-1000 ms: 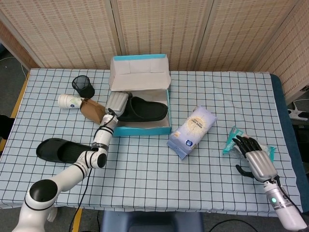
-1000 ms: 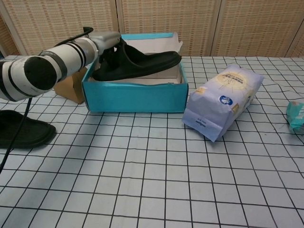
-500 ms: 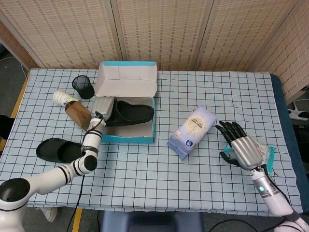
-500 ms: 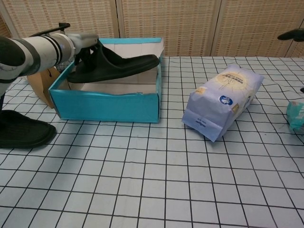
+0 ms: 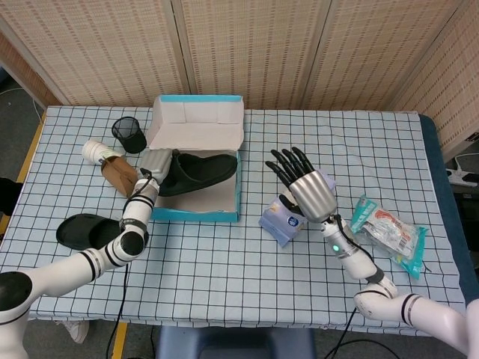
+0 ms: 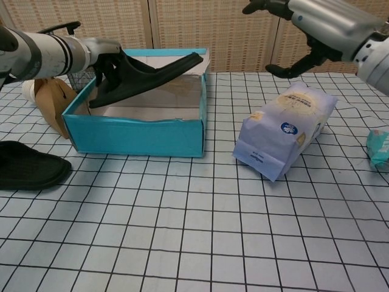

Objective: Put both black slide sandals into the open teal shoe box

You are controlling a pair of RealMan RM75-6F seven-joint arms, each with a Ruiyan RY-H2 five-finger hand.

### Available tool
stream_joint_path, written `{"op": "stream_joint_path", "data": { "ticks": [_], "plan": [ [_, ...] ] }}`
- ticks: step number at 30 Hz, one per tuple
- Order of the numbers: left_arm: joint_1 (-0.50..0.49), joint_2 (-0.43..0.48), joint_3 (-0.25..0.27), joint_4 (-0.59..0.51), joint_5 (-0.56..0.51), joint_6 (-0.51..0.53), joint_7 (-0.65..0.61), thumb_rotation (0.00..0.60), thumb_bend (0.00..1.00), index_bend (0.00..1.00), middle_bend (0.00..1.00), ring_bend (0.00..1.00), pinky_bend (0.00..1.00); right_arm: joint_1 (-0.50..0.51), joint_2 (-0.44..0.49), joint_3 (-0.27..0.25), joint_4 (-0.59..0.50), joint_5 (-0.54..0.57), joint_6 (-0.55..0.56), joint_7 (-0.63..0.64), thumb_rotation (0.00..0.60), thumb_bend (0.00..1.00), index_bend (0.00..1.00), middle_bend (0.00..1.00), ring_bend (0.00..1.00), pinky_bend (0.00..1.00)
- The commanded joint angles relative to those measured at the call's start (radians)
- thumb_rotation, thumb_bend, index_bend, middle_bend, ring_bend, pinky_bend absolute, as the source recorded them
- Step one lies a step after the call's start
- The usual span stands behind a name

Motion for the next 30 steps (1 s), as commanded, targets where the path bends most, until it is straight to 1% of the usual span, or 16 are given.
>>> {"op": "stream_joint_path", "data": {
  "ticks": [1,4,7,14,19,24,27,30],
  "plan": [
    [-0.013,0.005,0.020,0.004,-0.012,-0.007,-0.001,0.600,0.51,0.57,0.69,0.59,0.60,0.067,-0.059,0.017,0.071,0.004,-0.044,-0.046,0.600,0.25,0.15,0.00,0.00,0.00],
    [-0.020,0.005,0.033,0.009,-0.017,-0.011,-0.007,0.600,0.51,0.57,0.69,0.59,0.60,0.105,-0.091,0.025,0.107,0.014,-0.061,-0.060,0.600,0.25,0.15,0.00,0.00,0.00],
    [-0.029,0.001,0.047,0.024,-0.024,-0.018,-0.015,0.600,0.51,0.57,0.69,0.59,0.61,0.152,-0.139,0.027,0.172,0.014,-0.073,-0.081,0.600,0.25,0.15,0.00,0.00,0.00],
    [-0.044,0.007,0.064,0.051,-0.042,-0.034,-0.035,0.600,0.51,0.57,0.69,0.59,0.61,0.219,-0.195,0.007,0.268,0.032,-0.131,-0.085,0.600,0.25,0.16,0.00,0.00,0.00],
    [-0.047,0.019,0.075,0.045,-0.057,-0.045,-0.050,0.600,0.51,0.57,0.69,0.59,0.61,0.259,-0.246,-0.002,0.354,0.036,-0.136,-0.104,0.600,0.25,0.18,0.00,0.00,0.00],
    [-0.052,0.023,0.087,0.038,-0.063,-0.049,-0.058,0.600,0.51,0.57,0.69,0.59,0.61,0.290,-0.299,0.012,0.417,0.055,-0.128,-0.090,0.600,0.25,0.18,0.00,0.00,0.00],
    [-0.055,0.029,0.093,0.026,-0.062,-0.045,-0.065,0.600,0.51,0.57,0.69,0.59,0.61,0.315,-0.332,0.016,0.463,0.063,-0.129,-0.097,0.600,0.25,0.22,0.00,0.00,0.00],
    [-0.057,0.036,0.102,0.012,-0.063,-0.043,-0.069,0.600,0.51,0.57,0.69,0.59,0.61,0.332,-0.369,0.018,0.510,0.069,-0.111,-0.086,0.600,0.25,0.32,0.00,0.00,0.00]
  ]
}}
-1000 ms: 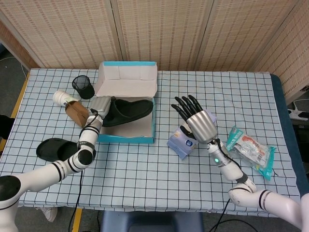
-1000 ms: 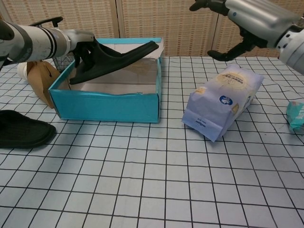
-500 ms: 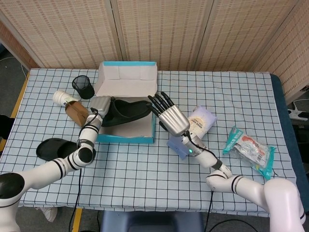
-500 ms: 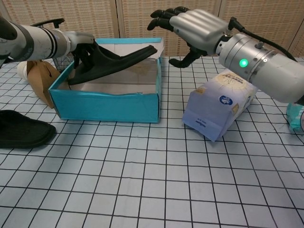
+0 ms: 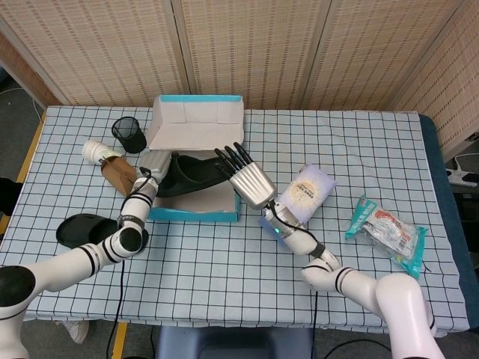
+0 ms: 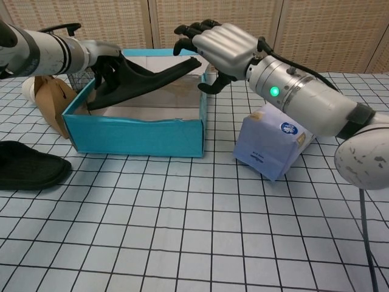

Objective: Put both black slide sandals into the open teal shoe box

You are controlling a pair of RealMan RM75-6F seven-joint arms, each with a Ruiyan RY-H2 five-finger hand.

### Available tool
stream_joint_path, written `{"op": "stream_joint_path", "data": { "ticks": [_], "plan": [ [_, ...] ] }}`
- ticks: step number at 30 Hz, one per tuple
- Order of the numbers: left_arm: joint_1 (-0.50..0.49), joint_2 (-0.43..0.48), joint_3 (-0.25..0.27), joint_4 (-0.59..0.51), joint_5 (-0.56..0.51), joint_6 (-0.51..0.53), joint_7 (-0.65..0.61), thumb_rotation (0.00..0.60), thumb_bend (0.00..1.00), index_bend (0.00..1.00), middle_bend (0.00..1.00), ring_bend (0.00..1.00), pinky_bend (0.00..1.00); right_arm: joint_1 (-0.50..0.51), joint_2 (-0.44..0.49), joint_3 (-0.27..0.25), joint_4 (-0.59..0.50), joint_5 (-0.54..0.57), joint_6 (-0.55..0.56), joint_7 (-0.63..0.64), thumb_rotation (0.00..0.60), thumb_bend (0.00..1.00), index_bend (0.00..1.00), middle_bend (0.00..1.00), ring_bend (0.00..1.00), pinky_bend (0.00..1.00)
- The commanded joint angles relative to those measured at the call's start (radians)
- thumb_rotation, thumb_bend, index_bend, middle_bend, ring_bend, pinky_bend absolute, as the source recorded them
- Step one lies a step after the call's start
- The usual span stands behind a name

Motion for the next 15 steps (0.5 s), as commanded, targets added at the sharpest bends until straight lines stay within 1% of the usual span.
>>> {"op": "stream_joint_path", "data": {
  "ticks": [1,4,8,10,12,15],
  "plan": [
    [-0.003,0.006,0.010,-0.012,-0.001,0.003,-0.003,0.600,0.51,0.57,0.69,0.59,0.61,0.024,-0.047,0.006,0.056,0.012,0.021,0.008,0.600,0.25,0.34,0.00,0.00,0.00],
    [-0.007,0.010,0.017,-0.024,-0.006,0.003,-0.007,0.600,0.51,0.57,0.69,0.59,0.61,0.039,-0.079,0.006,0.101,0.018,0.035,-0.004,0.600,0.25,0.42,0.00,0.00,0.00],
    [-0.011,0.018,0.025,-0.041,-0.007,0.004,-0.014,0.600,0.51,0.57,0.69,0.59,0.61,0.050,-0.111,0.007,0.138,0.026,0.058,-0.003,0.600,0.25,0.53,0.07,0.00,0.00],
    [-0.012,0.021,0.030,-0.047,-0.008,0.002,-0.019,0.600,0.51,0.57,0.69,0.59,0.61,0.056,-0.131,0.011,0.161,0.029,0.080,-0.009,0.600,0.25,0.56,0.10,0.00,0.00],
    [-0.014,0.022,0.035,-0.049,-0.010,0.000,-0.022,0.600,0.51,0.57,0.69,0.59,0.60,0.064,-0.145,0.012,0.180,0.033,0.088,-0.017,0.600,0.25,0.59,0.15,0.00,0.01],
    [-0.019,0.026,0.042,-0.053,-0.016,-0.006,-0.026,0.600,0.50,0.57,0.69,0.59,0.60,0.078,-0.164,0.025,0.196,0.053,0.086,-0.033,0.600,0.25,0.67,0.28,0.01,0.03]
  ]
}}
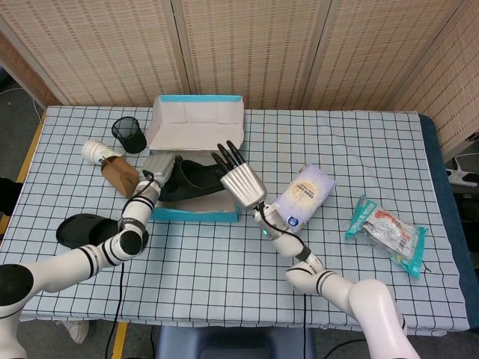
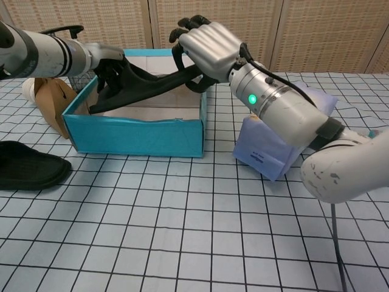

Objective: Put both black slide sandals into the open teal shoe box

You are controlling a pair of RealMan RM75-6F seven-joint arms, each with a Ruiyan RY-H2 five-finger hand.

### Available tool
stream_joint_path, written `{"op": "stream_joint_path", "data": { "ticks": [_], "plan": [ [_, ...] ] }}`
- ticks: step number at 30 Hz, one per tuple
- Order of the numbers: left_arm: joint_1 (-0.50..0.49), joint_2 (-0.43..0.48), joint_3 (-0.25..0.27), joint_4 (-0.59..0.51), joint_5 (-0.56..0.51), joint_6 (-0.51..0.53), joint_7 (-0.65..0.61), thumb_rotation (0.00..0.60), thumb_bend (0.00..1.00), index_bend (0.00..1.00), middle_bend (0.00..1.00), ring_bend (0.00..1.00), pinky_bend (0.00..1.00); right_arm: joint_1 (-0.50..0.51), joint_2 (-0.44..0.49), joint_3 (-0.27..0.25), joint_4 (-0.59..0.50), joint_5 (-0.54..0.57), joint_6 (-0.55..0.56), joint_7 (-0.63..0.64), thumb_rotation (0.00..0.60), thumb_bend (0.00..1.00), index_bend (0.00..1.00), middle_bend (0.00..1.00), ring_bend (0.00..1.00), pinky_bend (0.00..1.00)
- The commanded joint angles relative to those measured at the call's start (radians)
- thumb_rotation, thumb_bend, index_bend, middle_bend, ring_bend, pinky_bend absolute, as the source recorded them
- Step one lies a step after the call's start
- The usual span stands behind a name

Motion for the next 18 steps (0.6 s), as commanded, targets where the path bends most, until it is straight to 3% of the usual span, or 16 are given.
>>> {"op": "stream_joint_path", "data": {
  "ticks": [1,6,9,11,13,16,18],
  "plan": [
    [-0.003,0.005,0.003,-0.005,-0.004,-0.006,-0.006,0.600,0.50,0.57,0.69,0.59,0.60,0.016,-0.016,0.014,0.009,0.020,0.001,-0.014,0.600,0.25,0.69,0.29,0.02,0.04],
    [-0.004,0.020,0.003,-0.024,-0.003,-0.020,-0.035,0.600,0.49,0.54,0.66,0.55,0.57,0.032,-0.026,0.019,0.014,0.035,0.004,-0.032,0.600,0.34,0.81,0.40,0.11,0.07],
    [0.000,0.037,-0.001,-0.041,-0.001,-0.050,-0.062,0.600,0.46,0.34,0.44,0.40,0.46,0.033,-0.030,0.020,0.016,0.047,-0.002,-0.041,0.600,0.40,0.93,0.54,0.23,0.09],
    [0.003,0.051,-0.005,-0.047,0.013,-0.066,-0.084,0.600,0.45,0.14,0.25,0.24,0.37,0.033,-0.033,0.020,0.018,0.055,-0.003,-0.049,0.600,0.42,0.94,0.58,0.26,0.09],
    [0.009,0.058,-0.012,-0.047,0.046,-0.069,-0.113,0.600,0.45,0.03,0.12,0.11,0.27,0.034,-0.036,0.021,0.022,0.061,-0.002,-0.058,0.600,0.43,0.95,0.60,0.29,0.10],
    [0.027,0.082,-0.034,-0.052,0.086,-0.132,-0.181,0.600,0.45,0.00,0.02,0.01,0.14,0.036,-0.043,0.030,0.024,0.080,-0.007,-0.067,0.600,0.44,0.95,0.62,0.33,0.13],
    [0.036,0.102,-0.051,-0.049,0.098,-0.186,-0.229,0.600,0.45,0.00,0.00,0.00,0.09,0.039,-0.050,0.033,0.031,0.085,-0.002,-0.070,0.600,0.44,0.95,0.63,0.34,0.13]
  ]
}}
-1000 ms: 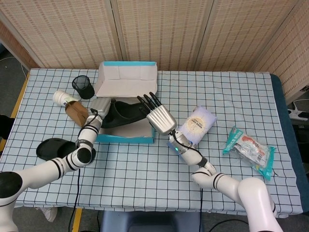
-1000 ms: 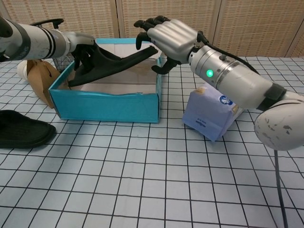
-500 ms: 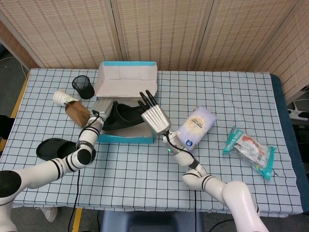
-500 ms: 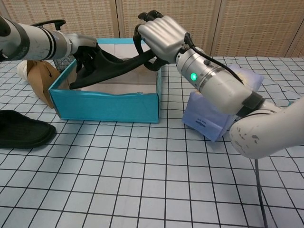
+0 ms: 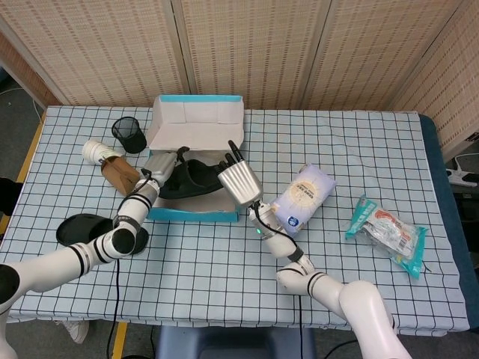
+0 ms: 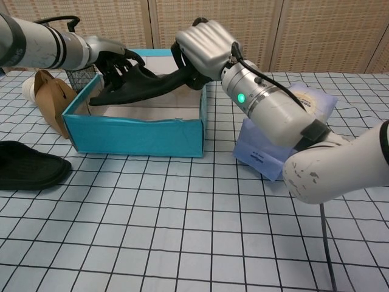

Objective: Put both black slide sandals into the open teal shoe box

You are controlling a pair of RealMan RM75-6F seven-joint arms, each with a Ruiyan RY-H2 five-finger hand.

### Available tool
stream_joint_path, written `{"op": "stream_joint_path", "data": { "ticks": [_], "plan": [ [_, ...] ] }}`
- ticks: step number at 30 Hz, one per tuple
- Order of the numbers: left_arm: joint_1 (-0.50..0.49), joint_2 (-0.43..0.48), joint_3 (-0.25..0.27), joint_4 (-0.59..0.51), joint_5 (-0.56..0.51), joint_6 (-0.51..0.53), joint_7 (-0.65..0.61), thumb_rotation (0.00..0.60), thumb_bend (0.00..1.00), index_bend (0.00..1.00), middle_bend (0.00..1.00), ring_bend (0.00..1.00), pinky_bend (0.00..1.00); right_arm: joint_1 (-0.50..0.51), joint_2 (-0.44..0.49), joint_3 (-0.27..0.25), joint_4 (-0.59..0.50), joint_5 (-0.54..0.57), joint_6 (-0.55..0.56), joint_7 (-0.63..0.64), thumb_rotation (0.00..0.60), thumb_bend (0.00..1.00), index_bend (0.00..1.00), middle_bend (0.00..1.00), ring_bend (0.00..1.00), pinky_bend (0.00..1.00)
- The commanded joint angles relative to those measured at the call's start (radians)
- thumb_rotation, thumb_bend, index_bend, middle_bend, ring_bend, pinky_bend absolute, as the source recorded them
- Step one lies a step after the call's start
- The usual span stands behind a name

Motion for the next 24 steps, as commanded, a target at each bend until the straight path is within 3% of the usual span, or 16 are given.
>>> {"op": "stream_joint_path", "data": {
  "ticks": [1,10,14,24],
  "plan": [
    [0.024,0.042,-0.035,0.005,0.036,-0.105,-0.102,0.600,0.45,0.00,0.00,0.00,0.07,0.006,-0.012,0.006,0.012,0.010,0.000,-0.002,0.600,0.44,0.95,0.63,0.35,0.13],
    [0.048,0.100,-0.040,0.021,0.111,-0.215,-0.247,0.600,0.47,0.00,0.00,0.00,0.02,0.030,-0.044,0.028,0.071,0.053,-0.024,-0.026,0.600,0.44,0.96,0.65,0.36,0.13],
    [0.073,0.087,-0.082,0.031,0.171,-0.196,-0.326,0.600,0.49,0.00,0.00,0.00,0.02,0.038,-0.054,0.033,0.095,0.073,-0.042,-0.051,0.600,0.45,0.97,0.66,0.38,0.14],
    [0.147,0.101,-0.195,0.028,0.354,-0.287,-0.520,0.600,0.50,0.00,0.00,0.00,0.01,0.066,-0.081,0.046,0.158,0.103,-0.057,-0.072,0.600,0.45,0.97,0.67,0.38,0.15]
  ]
}}
